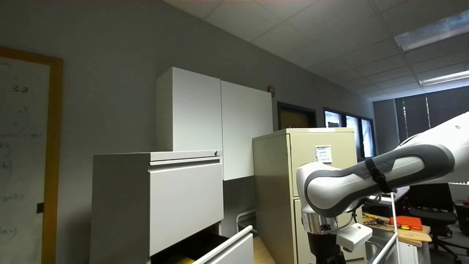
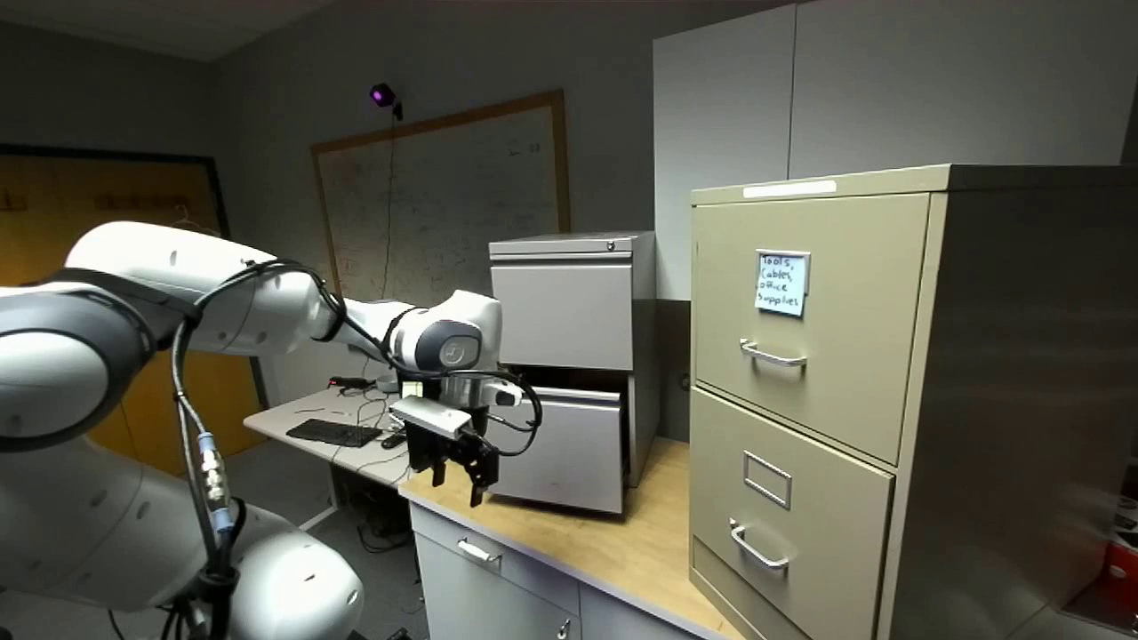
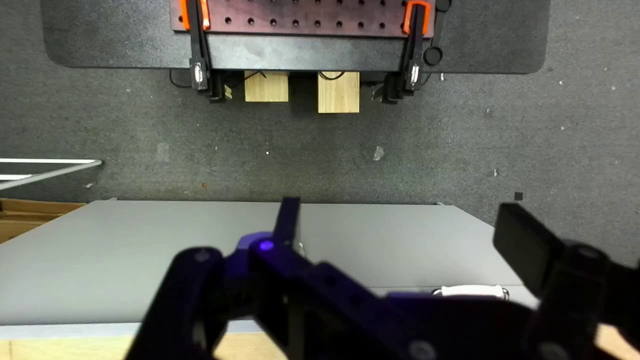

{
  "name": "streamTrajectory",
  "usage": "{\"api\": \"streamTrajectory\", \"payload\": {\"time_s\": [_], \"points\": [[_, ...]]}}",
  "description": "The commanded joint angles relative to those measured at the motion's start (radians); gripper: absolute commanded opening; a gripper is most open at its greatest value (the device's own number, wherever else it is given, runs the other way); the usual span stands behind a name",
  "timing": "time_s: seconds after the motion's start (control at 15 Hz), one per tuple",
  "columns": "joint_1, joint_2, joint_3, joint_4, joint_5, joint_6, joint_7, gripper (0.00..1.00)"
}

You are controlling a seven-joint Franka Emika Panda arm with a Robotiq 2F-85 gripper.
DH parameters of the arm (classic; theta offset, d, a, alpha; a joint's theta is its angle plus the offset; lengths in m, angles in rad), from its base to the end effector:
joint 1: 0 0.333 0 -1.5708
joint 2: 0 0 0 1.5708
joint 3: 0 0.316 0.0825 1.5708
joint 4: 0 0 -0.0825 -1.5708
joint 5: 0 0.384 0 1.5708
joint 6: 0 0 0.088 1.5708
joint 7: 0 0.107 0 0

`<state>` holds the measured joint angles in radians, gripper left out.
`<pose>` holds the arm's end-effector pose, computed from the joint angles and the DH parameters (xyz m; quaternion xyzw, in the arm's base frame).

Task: Close the bottom drawer of the left file cabinet

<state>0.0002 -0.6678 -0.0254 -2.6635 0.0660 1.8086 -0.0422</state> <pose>0.3196 -0.0023 0.4278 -0.9949 -0.0012 0.0923 0.0419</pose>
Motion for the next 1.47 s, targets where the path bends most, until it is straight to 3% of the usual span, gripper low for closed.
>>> {"api": "streamTrajectory", "payload": {"time_s": [0.0,0.4,0.47,0.53,0.8,1.13,1.4], "points": [[-0.031,0.037,-0.018,0.014,0.001,0.074,0.019,1.0],[-0.088,0.161,-0.11,0.066,0.032,0.336,-0.014,1.0],[-0.085,0.189,-0.134,0.084,0.059,0.385,-0.025,0.75],[-0.079,0.215,-0.156,0.102,0.093,0.429,-0.037,0.73],[-0.017,0.327,-0.235,0.202,0.303,0.56,-0.14,0.42],[0.041,0.495,-0.266,0.359,0.569,0.6,-0.308,0.04],[0.014,0.628,-0.228,0.482,0.764,0.577,-0.442,0.0]]}}
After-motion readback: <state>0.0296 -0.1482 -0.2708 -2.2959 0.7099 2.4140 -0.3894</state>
